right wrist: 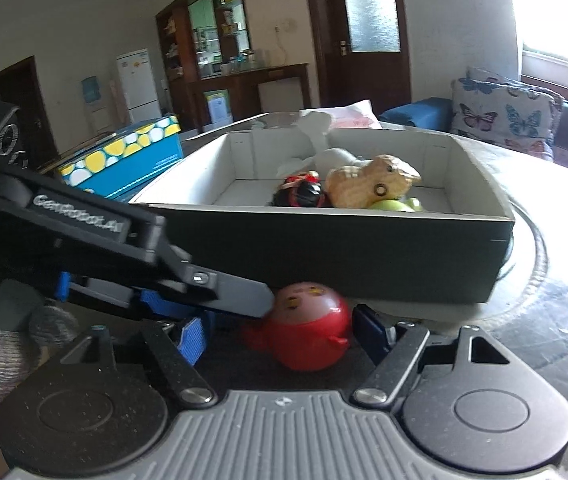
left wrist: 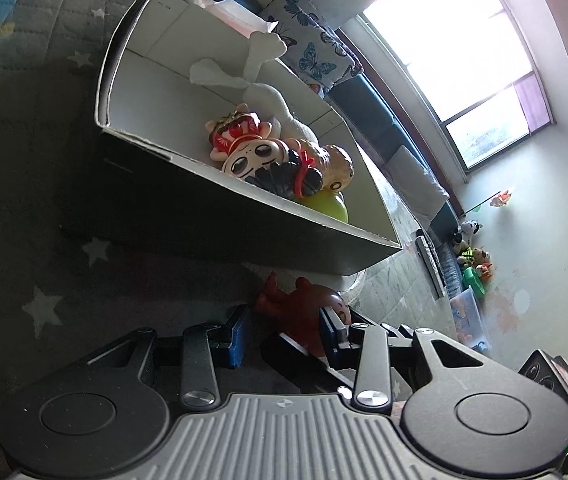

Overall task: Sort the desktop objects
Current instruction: 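Close the left gripper on the red round toy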

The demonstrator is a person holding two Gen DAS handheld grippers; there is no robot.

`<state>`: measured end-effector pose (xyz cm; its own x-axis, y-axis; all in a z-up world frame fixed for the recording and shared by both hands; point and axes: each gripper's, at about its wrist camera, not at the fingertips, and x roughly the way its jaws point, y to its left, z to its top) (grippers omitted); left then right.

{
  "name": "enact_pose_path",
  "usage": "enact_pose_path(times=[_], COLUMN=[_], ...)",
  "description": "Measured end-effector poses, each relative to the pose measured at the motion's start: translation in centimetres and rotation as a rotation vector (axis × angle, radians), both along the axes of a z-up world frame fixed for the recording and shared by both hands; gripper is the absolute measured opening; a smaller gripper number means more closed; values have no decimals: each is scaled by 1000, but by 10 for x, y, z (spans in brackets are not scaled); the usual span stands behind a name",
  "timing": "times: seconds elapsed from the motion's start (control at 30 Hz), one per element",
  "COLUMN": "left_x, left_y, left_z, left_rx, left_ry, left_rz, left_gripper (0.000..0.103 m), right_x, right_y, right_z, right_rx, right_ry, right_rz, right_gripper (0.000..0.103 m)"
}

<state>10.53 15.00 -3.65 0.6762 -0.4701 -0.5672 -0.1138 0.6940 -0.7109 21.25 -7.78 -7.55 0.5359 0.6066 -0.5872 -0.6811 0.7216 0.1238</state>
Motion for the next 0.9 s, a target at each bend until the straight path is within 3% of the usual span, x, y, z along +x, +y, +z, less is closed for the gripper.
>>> enact_pose_path(times=[0.5,0.9], left_x=[-4,-26], left_y=[-1,-10], left_z=[1,8], left_rx=[-57,-21], left_ry=[7,38], left_rz=[-24,-118], left_gripper=[40,40], right_x=[-12,-49], right_y=[-5,-18], right_z=[2,8], right_rx=[12,10], right_ry=[41,46], right_rz=[6,-1], right_gripper=[61,55])
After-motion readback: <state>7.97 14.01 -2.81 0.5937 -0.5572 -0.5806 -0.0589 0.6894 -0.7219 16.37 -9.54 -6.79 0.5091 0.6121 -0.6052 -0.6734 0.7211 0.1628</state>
